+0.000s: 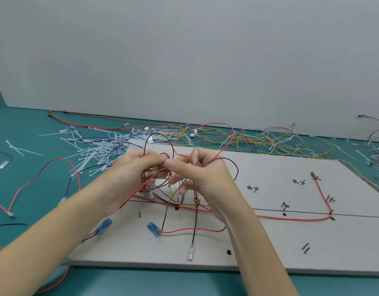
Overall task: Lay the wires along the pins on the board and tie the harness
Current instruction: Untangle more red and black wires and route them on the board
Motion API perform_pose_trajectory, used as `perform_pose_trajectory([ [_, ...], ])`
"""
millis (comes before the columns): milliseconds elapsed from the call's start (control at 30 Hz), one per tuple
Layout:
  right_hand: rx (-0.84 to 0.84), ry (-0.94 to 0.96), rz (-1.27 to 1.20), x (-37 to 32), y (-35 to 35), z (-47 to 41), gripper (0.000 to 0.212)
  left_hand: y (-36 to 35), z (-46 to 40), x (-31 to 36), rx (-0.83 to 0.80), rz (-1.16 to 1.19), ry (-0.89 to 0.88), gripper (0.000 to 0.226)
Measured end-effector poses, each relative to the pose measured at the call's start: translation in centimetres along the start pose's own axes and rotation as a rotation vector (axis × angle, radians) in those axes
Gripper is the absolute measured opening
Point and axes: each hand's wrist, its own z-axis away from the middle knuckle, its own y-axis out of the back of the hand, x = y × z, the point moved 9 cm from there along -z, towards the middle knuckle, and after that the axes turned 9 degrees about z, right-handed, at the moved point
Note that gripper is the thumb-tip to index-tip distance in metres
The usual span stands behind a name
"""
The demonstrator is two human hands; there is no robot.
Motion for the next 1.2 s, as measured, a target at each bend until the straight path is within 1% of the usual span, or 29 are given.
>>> perform_pose_trajectory([
  [133, 0.051, 0.056, 0.057, -0.4, -0.1, 0.0, 0.045, 0.2, 0.0, 0.3, 0.011, -0.007, -0.016, 0.022],
  [233, 0.112, 0.08, 0.078, -0.6, 0.3, -0.1, 0.044, 0.3, -0.1, 0.9, -0.006, -0.084, -0.065, 0.015],
  [433, 0.152, 0.053, 0.051, -0.3, 0.9, -0.1, 0.042, 0.7, -0.3, 1.2, -0.007, -0.13, -0.156, 0.032],
  [533, 0.18, 0.053, 0.011, -0.2, 1.0, -0.1, 0.041, 0.8, -0.3, 1.4, 0.006, -0.133, -0.186, 0.03],
  [600, 0.201, 0.058, -0.003, -0.2, 1.2, -0.1, 0.041, 0.5, -0.1, 1.6, 0.003, -0.136, -0.219, 0.036],
  [700, 0.242, 0.075, 0.009, -0.2, 1.5, -0.1, 0.041, -0.3, 0.6, 2.3, 0.002, -0.145, -0.294, 0.028],
  [767, 0.258, 0.081, 0.027, -0.2, 1.6, 0.0, 0.04, -0.5, 1.2, 2.9, 0.033, -0.235, -0.367, 0.019],
  [833, 0.254, 0.073, 0.024, -0.1, 1.5, 0.0, 0.04, -0.6, 1.7, 3.6, 0.083, -0.388, -0.447, 0.007],
  [867, 0.253, 0.067, 0.02, 0.0, 1.5, 0.0, 0.04, -0.7, 2.0, 4.0, 0.101, -0.452, -0.494, 0.005],
  [933, 0.259, 0.06, 0.022, 0.1, 1.6, 0.0, 0.04, -1.2, 2.7, 4.5, 0.12, -0.546, -0.592, 0.011],
  [1000, 0.266, 0.055, 0.026, 0.2, 1.7, -0.1, 0.04, -1.7, 3.3, 4.8, 0.134, -0.577, -0.665, 0.012],
  [1067, 0.274, 0.042, 0.033, 0.4, 1.8, -0.1, 0.041, -1.9, 3.8, 5.1, 0.149, -0.595, -0.71, 0.013],
  [1133, 0.281, 0.028, 0.053, 0.5, 1.9, 0.0, 0.041, -2.1, 4.1, 5.4, 0.15, -0.666, -0.751, 0.014],
  [1200, 0.288, 0.014, 0.071, 0.6, 2.1, 0.0, 0.042, -2.1, 3.9, 5.6, 0.148, -0.687, -0.751, 0.014],
])
